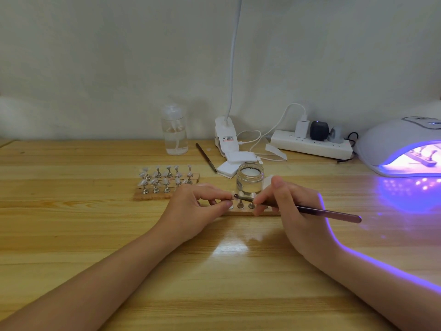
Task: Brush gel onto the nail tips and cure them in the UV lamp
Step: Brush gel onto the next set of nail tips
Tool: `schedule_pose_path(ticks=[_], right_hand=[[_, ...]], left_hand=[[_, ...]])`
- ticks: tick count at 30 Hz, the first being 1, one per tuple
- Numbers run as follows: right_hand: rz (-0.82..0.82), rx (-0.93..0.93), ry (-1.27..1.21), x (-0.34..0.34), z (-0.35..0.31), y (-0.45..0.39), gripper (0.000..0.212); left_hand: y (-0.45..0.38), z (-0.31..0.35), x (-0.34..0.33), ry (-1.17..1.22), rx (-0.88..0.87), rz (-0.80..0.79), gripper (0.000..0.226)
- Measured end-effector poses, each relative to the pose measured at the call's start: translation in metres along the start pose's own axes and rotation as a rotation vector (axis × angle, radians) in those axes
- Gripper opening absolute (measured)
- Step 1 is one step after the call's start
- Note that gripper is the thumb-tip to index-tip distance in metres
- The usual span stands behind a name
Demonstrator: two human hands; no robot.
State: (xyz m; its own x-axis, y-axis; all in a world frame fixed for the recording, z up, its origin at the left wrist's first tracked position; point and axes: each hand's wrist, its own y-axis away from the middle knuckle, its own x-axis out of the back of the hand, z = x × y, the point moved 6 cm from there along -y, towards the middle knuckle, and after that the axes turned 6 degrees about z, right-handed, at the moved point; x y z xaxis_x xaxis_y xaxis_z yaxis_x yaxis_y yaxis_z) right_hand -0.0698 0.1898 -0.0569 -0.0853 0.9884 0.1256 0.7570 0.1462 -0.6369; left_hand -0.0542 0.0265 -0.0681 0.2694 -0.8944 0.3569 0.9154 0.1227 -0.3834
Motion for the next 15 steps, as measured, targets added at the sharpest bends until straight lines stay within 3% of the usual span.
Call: schedule_pose_path(ticks=[7,15], right_hand=[[0.078,-0.032,-0.043,0.0046,-0.0012,0.0,0.044],[-0.015,0.012,0.092,-0.0031,-0.0018,-0.0021,0.043]], left_hand=[[0.0,0.0004,-0.0003,0.009,0.003,-0.007,0.024],[0.0001,0.0005,0.0,-0.02,-0.001,-0.01,0.025]])
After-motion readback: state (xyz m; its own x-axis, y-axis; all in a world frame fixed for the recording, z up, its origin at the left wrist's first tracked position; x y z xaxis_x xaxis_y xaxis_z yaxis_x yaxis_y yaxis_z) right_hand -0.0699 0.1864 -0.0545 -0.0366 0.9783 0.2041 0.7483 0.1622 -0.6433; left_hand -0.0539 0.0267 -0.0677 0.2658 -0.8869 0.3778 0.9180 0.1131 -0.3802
